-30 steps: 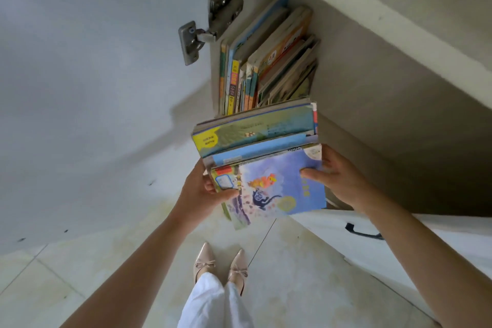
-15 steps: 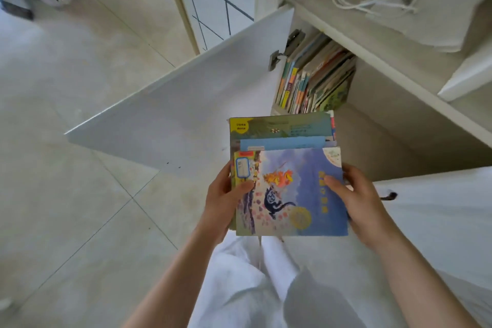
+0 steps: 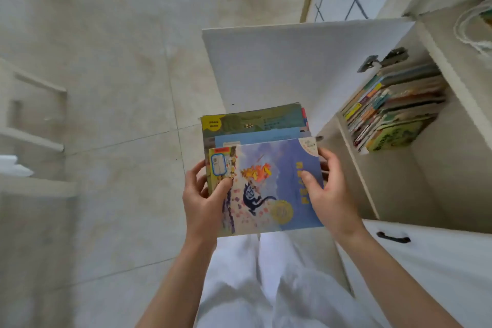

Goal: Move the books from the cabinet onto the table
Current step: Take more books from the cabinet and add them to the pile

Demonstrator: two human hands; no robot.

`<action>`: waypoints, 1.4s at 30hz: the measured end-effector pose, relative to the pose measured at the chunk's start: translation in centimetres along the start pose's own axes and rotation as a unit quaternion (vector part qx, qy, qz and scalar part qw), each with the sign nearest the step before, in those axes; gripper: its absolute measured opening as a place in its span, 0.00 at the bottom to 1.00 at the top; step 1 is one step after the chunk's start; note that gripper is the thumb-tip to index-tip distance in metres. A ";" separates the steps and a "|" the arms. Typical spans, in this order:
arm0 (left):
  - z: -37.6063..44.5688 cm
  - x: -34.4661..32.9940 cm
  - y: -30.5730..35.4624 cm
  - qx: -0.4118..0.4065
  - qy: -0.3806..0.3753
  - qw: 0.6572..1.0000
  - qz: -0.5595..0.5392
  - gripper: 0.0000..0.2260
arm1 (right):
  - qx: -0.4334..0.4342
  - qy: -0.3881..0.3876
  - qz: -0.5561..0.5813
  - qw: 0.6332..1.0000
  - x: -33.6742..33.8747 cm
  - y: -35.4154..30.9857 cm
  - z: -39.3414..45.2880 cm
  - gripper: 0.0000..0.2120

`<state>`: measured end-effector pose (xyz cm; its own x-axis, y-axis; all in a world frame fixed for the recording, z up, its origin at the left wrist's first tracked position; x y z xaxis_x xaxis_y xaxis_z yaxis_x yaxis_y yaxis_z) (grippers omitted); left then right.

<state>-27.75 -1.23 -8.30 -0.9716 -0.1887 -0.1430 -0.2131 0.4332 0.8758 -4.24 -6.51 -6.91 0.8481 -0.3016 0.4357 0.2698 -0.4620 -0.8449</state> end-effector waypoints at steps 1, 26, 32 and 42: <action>-0.7 1.4 0.2 -0.010 0.022 1.000 -0.007 0.19 | 0.015 -0.018 -0.012 1.000 -0.9 -0.7 -0.4 0.19; -22.1 51.9 2.1 -0.137 0.512 0.828 -0.183 0.19 | 0.305 -0.423 -0.225 0.823 -46.7 -16.9 -30.6 0.27; -25.1 59.8 1.6 -0.128 0.581 0.775 -0.214 0.21 | 0.332 -0.492 -0.231 0.771 -55.8 -18.6 -37.1 0.26; -21.9 69.1 2.5 -0.127 0.648 0.707 -0.254 0.23 | 0.302 -0.605 -0.245 0.695 -70.1 -22.9 -40.6 0.19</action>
<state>-93.12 -32.47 -5.93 0.1685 -0.9832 -0.0707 -0.3163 -0.1219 0.9408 -88.33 -8.64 -5.51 0.2515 0.8587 0.4465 0.4932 0.2832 -0.8225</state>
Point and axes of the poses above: each hand's wrist, its own z-axis towards the middle knuckle, its own x-axis out of the back of the hand, y = z × x, the point moved 7 cm from there along z, towards the middle knuckle, and after that the axes turned 11 degrees about -z, right-handed, at the moved point
